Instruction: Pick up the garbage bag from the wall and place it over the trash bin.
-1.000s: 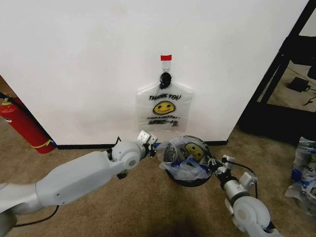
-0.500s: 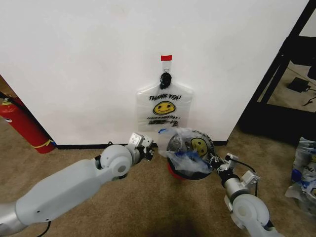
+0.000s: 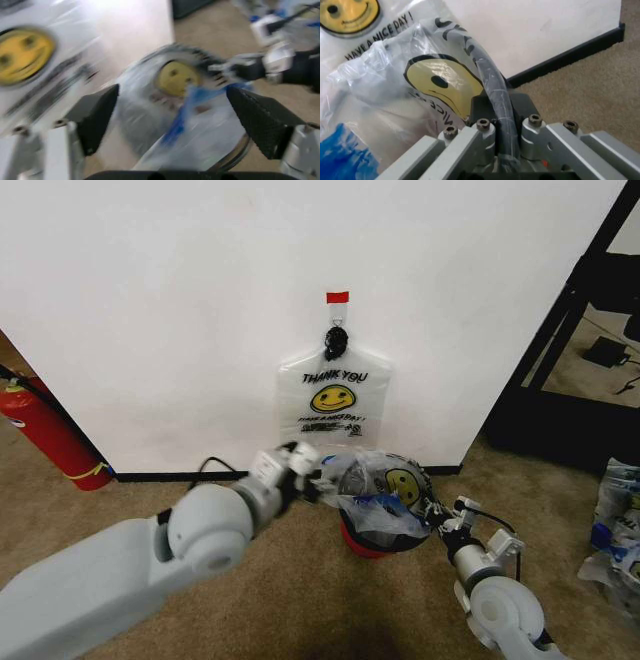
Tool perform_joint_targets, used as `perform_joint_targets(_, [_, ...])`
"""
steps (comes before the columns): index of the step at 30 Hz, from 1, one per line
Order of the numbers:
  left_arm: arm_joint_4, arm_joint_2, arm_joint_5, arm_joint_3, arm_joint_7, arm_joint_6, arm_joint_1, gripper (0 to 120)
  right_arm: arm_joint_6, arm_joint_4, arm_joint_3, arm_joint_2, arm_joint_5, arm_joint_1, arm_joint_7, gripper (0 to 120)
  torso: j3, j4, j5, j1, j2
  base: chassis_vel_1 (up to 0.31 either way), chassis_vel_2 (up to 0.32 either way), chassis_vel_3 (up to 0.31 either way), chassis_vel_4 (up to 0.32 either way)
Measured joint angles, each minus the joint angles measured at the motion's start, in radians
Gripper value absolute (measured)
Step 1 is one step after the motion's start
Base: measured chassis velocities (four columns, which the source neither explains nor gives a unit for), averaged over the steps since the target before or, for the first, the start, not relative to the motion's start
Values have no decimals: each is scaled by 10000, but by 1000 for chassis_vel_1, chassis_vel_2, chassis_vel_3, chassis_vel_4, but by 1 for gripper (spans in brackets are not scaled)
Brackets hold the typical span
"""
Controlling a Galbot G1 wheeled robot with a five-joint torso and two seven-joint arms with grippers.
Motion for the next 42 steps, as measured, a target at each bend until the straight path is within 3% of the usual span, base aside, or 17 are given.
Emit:
perform_joint_targets(1, [219, -244, -94, 505, -83, 62, -400, 93, 0, 3, -8, 6, -64, -35, -4, 0, 0, -1, 6, 0, 0, 0, 0, 0, 0])
perform_joint_targets(3, [392, -411, -205, 807, -149, 91, -642, 94, 0, 12, -13, 11, -101, -61, -5, 0, 1, -1, 5, 1, -1, 0, 0, 0, 0])
perform_joint_targets(5, [1212, -1132, -1388, 1652, -875, 139, -1445, 98, 7, 65, -32, 21, -304, -130, -35, 0, 1, -1, 2, 1, -1, 0, 0, 0, 0])
perform_joint_targets(7, [1797, -1610, -2347, 1978, -1562, 143, -1822, 95, 12, 122, -38, 22, -384, -171, -48, 0, 2, -1, 1, 1, -2, 0, 0, 0, 0])
perform_joint_targets(13, [2490, -1877, -2746, 2207, -1877, 146, -2035, 90, 13, 260, -7, 2, -379, -272, -52, 0, 2, 4, 0, 1, -2, 0, 0, 0, 0])
perform_joint_targets(22, [2453, -1669, -3766, 2190, -2221, 155, -1753, 56, -11, 285, 10, -116, -303, -192, 39, 0, 1, 5, -1, 0, -2, 0, 0, 0, 0])
perform_joint_targets(27, [2470, -1712, -3823, 2194, -2236, 156, -1660, 47, -33, 334, 5, -111, -305, -223, 60, 0, 2, 3, -1, -1, -2, 0, 0, 0, 0])
perform_joint_targets(30, [2469, -1778, -3824, 2183, -2262, 156, -1599, 32, -34, 367, 39, -116, -310, -285, 60, 0, 1, 2, 0, -1, -2, 0, 0, 0, 0])
perform_joint_targets(32, [2462, -1779, -3824, 2183, -2269, 156, -1588, 32, -34, 374, 52, -117, -310, -295, 61, 0, 1, 1, 0, -1, -2, 0, 0, 0, 0])
perform_joint_targets(36, [2422, -1735, -3817, 2186, -2295, 156, -1533, 12, -32, 414, 68, -99, -290, -306, 61, 0, 1, 3, 0, -1, -2, 0, 0, 0, 0])
perform_joint_targets(40, [2364, -1684, -3787, 2184, -2324, 156, -1476, 0, -31, 416, 69, -75, -286, -308, 60, 0, 1, 4, -1, -1, -2, 0, 0, 0, 0])
perform_joint_targets(42, [2356, -1680, -3778, 2182, -2327, 155, -1469, 0, -30, 416, 68, -71, -284, -309, 59, 0, 1, 3, -1, -1, -2, 0, 0, 0, 0])
